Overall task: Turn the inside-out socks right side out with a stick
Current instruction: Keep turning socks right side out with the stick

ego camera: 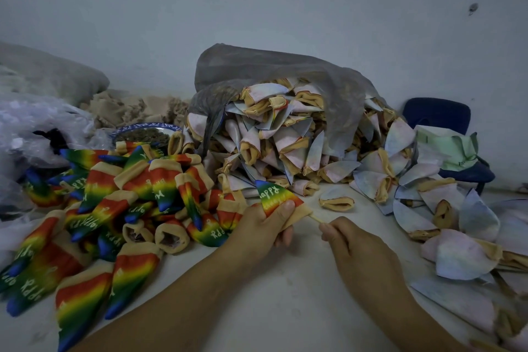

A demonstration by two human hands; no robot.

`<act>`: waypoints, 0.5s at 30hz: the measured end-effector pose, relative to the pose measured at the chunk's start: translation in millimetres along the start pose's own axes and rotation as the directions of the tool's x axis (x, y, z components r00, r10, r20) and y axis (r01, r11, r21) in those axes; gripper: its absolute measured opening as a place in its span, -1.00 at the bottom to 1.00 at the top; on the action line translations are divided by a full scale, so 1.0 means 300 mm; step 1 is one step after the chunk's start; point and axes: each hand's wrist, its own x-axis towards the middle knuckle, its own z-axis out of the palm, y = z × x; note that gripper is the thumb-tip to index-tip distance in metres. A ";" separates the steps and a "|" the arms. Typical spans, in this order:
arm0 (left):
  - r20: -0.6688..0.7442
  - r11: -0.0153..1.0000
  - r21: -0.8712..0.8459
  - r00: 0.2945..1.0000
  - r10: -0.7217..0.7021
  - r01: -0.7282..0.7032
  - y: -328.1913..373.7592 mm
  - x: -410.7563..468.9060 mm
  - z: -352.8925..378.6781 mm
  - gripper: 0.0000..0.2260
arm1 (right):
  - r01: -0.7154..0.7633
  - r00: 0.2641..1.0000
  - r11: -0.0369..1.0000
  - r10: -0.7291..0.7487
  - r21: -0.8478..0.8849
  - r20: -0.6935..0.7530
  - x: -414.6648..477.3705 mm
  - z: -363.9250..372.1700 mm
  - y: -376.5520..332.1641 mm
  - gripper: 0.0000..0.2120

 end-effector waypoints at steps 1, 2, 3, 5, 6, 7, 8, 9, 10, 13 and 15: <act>0.002 1.000 0.022 1.000 -0.017 0.017 -0.003 0.003 0.001 -0.46 | -0.015 1.000 1.000 0.015 0.007 0.010 0.001 0.003 0.000 -0.59; 0.007 0.999 0.027 0.999 -0.035 0.035 -0.006 0.005 0.001 -0.45 | -0.027 0.999 1.000 0.026 0.015 0.018 0.001 0.005 0.000 -0.60; 0.015 0.999 0.014 0.999 -0.050 0.050 -0.008 0.007 0.001 -0.47 | -0.033 0.999 0.999 0.033 0.025 0.019 0.001 0.006 0.000 -0.60; 0.001 0.996 -0.043 0.997 -0.077 0.077 -0.007 0.006 -0.003 -0.51 | -0.014 1.000 0.999 0.013 0.050 0.018 0.003 0.005 0.000 -0.56; -0.027 0.994 -0.064 0.995 -0.094 0.092 -0.005 0.005 -0.006 -0.52 | 0.009 0.999 0.999 -0.011 0.053 0.033 0.002 0.004 0.000 -0.54; -0.061 0.991 -0.082 0.992 -0.112 0.107 -0.004 0.003 -0.009 -0.50 | 0.031 0.997 0.998 -0.034 0.045 0.062 0.001 0.003 -0.001 -0.55; -0.098 0.987 -0.105 0.987 -0.130 0.119 -0.003 0.001 -0.013 -0.47 | 0.046 0.994 0.999 -0.048 0.029 0.094 -0.001 0.003 -0.003 -0.58; -0.137 0.983 -0.133 0.980 -0.142 0.124 -0.004 0.003 -0.019 -0.45 | 0.053 0.992 0.999 -0.053 0.008 0.118 -0.002 0.004 -0.004 -0.62; -0.174 0.979 -0.164 0.973 -0.150 0.121 -0.007 0.006 -0.026 -0.43 | 0.053 0.990 0.998 -0.050 -0.015 0.129 -0.002 0.004 -0.004 -0.64; -0.229 0.929 -0.344 0.947 -0.226 0.139 -0.012 0.024 -0.042 -0.37 | -0.012 0.993 0.997 0.020 -0.073 0.115 0.006 -0.007 0.007 -0.64; -0.219 0.854 -0.501 0.934 -0.284 0.142 -0.017 0.038 -0.046 -0.36 | -0.091 0.990 0.993 0.098 -0.070 0.105 0.014 -0.013 0.018 -0.62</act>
